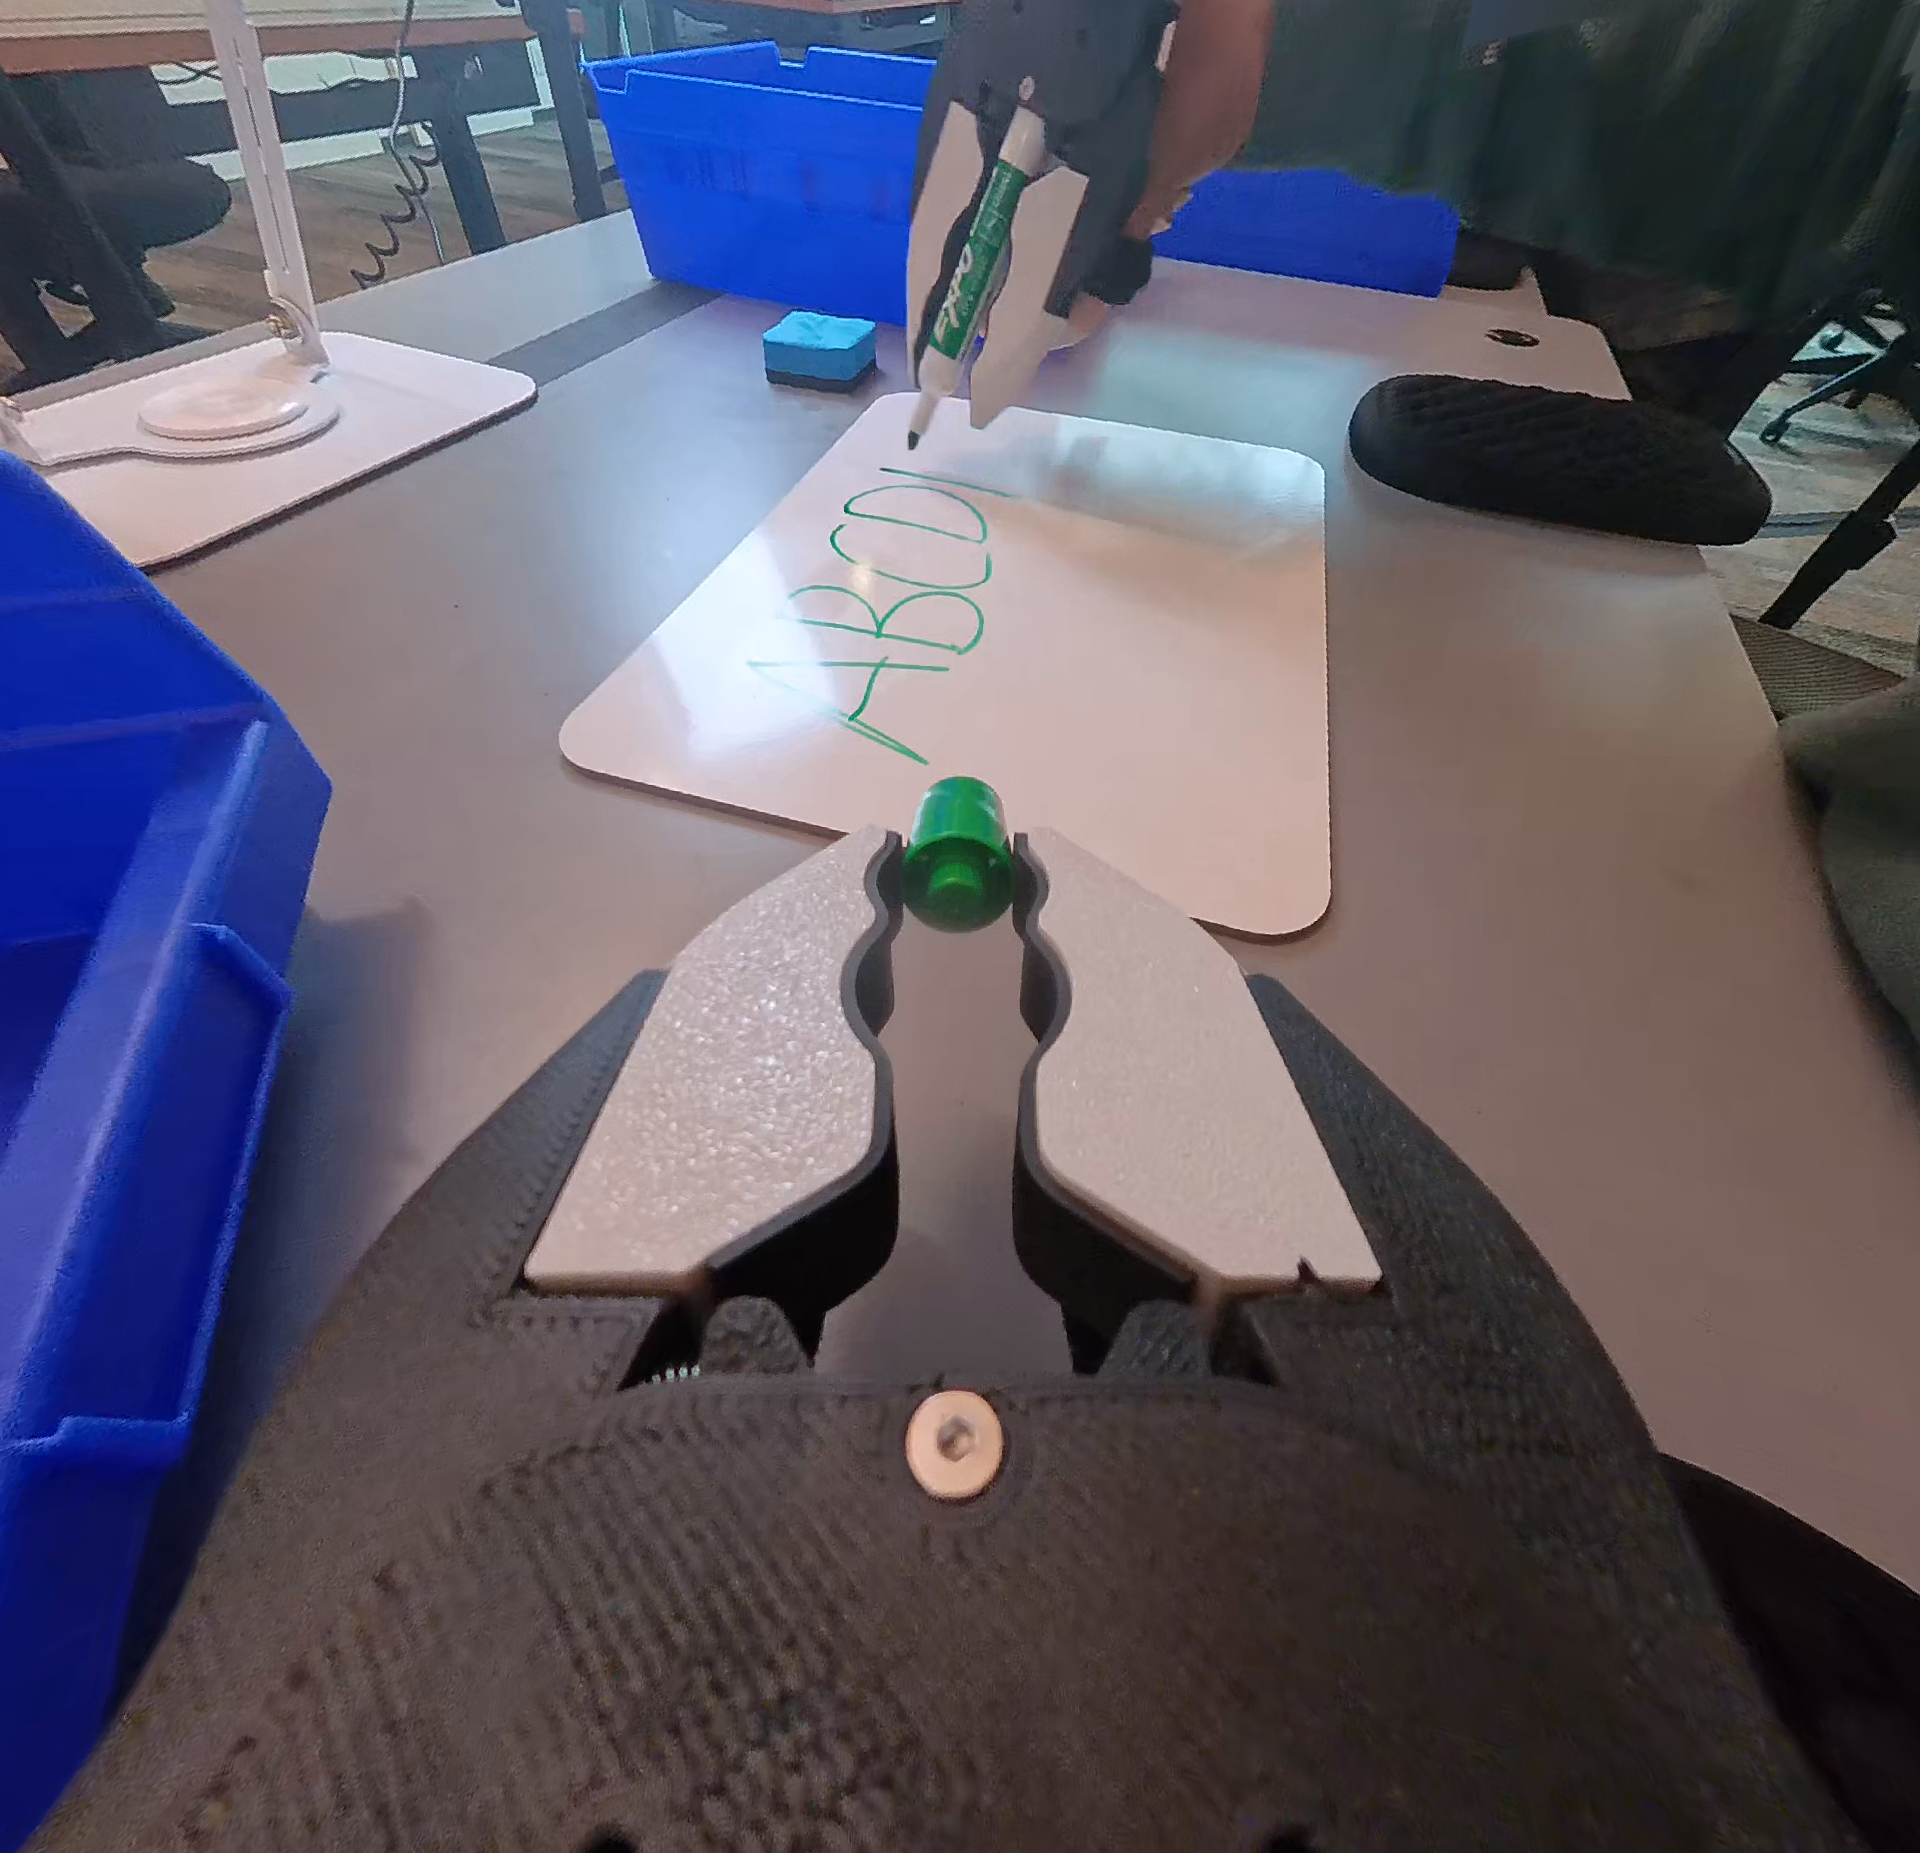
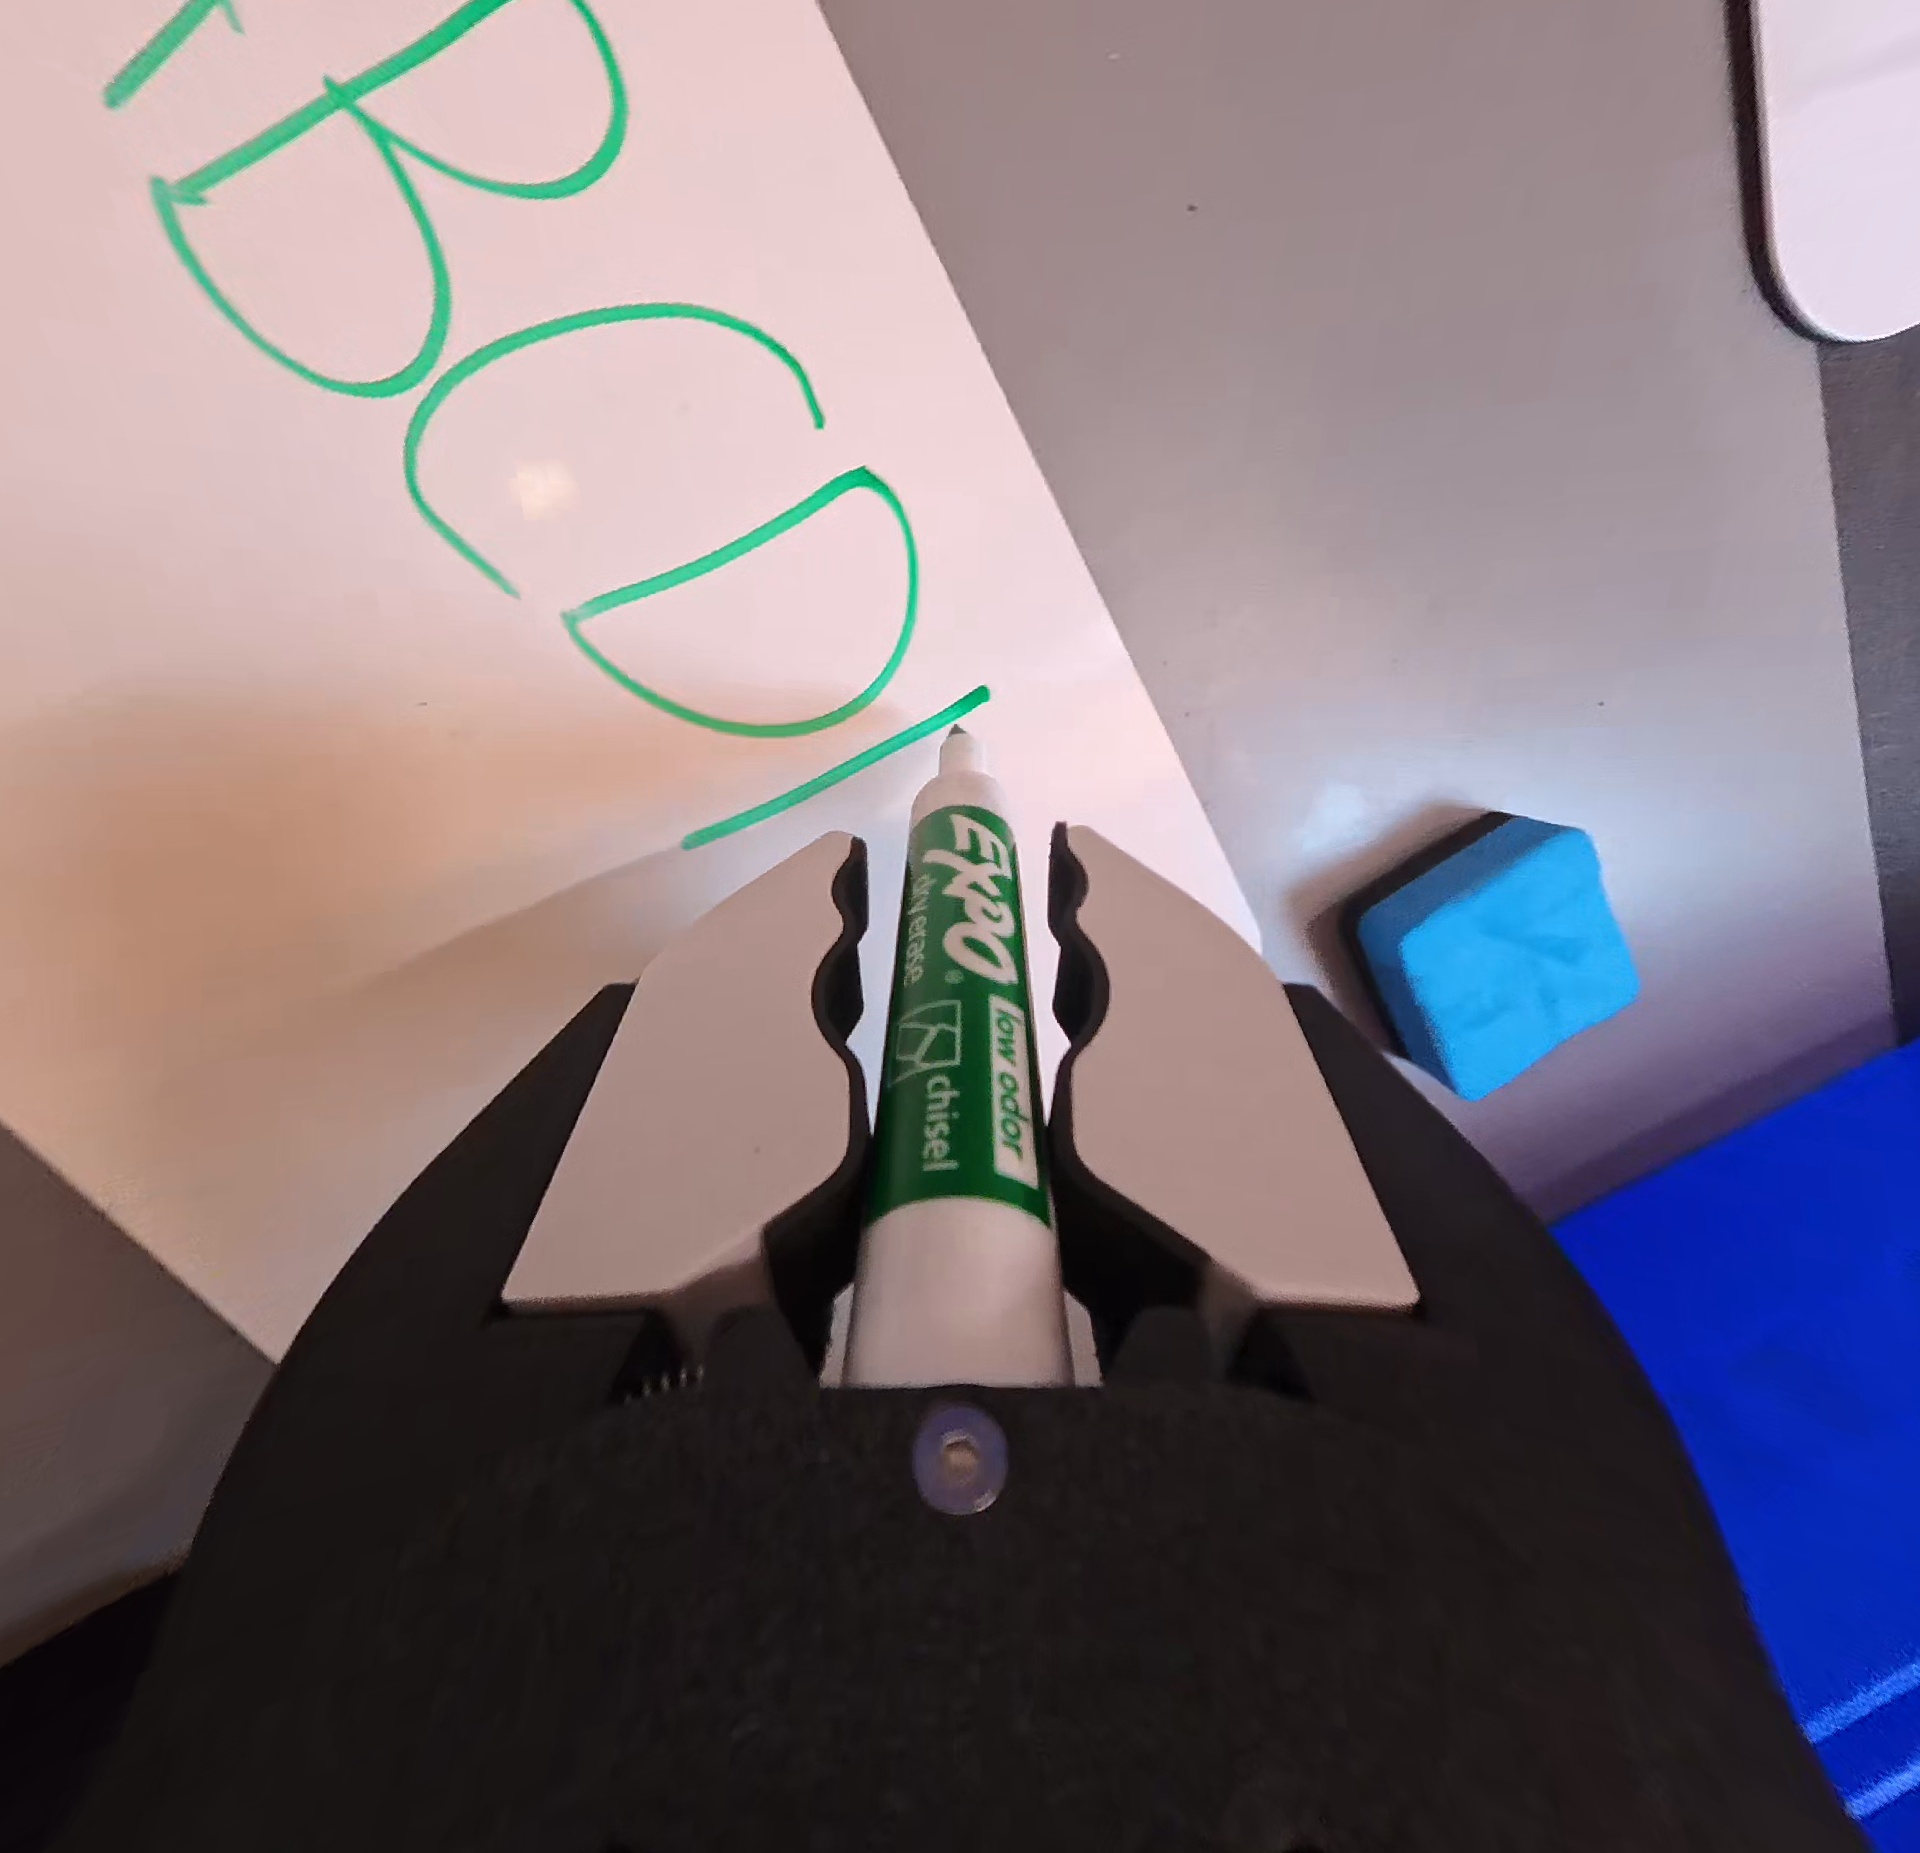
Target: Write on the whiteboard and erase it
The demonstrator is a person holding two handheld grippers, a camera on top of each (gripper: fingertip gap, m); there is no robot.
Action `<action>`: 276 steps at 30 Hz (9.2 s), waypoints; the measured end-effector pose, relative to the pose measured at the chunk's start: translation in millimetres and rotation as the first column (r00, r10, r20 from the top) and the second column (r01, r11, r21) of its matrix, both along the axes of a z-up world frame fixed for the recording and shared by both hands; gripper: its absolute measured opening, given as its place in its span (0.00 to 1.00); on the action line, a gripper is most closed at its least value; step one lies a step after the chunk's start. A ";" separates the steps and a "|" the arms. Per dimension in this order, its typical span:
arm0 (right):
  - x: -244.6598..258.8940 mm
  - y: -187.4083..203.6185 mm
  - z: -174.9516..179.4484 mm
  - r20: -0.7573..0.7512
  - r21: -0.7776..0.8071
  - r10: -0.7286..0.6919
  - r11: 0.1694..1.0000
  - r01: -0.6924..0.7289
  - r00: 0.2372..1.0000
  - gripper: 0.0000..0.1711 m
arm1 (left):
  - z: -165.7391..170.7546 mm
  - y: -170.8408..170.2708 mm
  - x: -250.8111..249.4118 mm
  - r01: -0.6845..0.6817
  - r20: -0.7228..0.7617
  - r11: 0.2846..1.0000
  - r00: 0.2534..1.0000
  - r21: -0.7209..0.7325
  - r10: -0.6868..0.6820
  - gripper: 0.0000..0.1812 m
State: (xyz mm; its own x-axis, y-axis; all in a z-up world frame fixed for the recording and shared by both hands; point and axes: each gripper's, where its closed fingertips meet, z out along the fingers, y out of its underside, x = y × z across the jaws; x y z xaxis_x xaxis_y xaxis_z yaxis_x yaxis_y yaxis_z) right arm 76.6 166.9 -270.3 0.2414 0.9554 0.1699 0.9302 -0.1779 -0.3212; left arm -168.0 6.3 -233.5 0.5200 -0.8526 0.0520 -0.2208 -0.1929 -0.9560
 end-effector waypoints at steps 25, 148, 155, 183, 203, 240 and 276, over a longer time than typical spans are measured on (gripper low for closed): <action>-7.2 9.7 -8.3 -0.005 0.015 0.011 1.000 -0.010 1.000 0.20 | -0.2 -1.1 -0.7 -0.001 0.004 1.000 1.000 -0.007 0.001 0.11; 52.6 -32.0 -3.3 0.055 -0.089 -0.075 0.993 0.079 0.996 0.20 | -2.2 -2.3 2.1 0.012 -0.018 1.000 1.000 0.001 -0.012 0.11; 37.0 12.9 0.5 -0.025 -0.011 -0.119 0.993 0.119 0.993 0.20 | -1.0 -1.3 0.4 0.004 -0.018 1.000 1.000 0.006 -0.004 0.11; 79.4 5.6 -9.6 0.090 0.013 -0.167 0.986 0.167 0.982 0.20 | -2.5 -2.3 1.6 0.010 -0.021 1.000 1.000 0.002 -0.010 0.11; -62.3 -124.4 107.3 -0.927 -0.133 -0.049 0.970 -0.205 0.371 0.20 | 69.6 -11.3 68.2 0.124 0.015 0.960 0.991 0.253 -0.132 0.11; -94.1 -189.9 93.9 -0.888 -0.460 -0.358 0.687 -0.563 0.288 0.19 | 53.6 -19.6 159.7 0.287 -0.108 0.883 0.958 0.370 -0.266 0.10; -13.5 -74.3 119.3 -0.798 0.164 0.089 0.984 0.073 0.596 0.11 | 52.6 18.2 124.9 0.158 0.121 0.978 0.977 0.136 -0.175 0.15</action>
State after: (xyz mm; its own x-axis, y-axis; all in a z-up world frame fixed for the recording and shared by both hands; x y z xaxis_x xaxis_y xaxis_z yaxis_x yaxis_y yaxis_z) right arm 63.0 92.6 -150.9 0.3496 0.9348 0.0624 0.2840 -0.0422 -0.9579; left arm -43.1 24.6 -180.9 0.3660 -0.9306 -0.0016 -0.1105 -0.0418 -0.9930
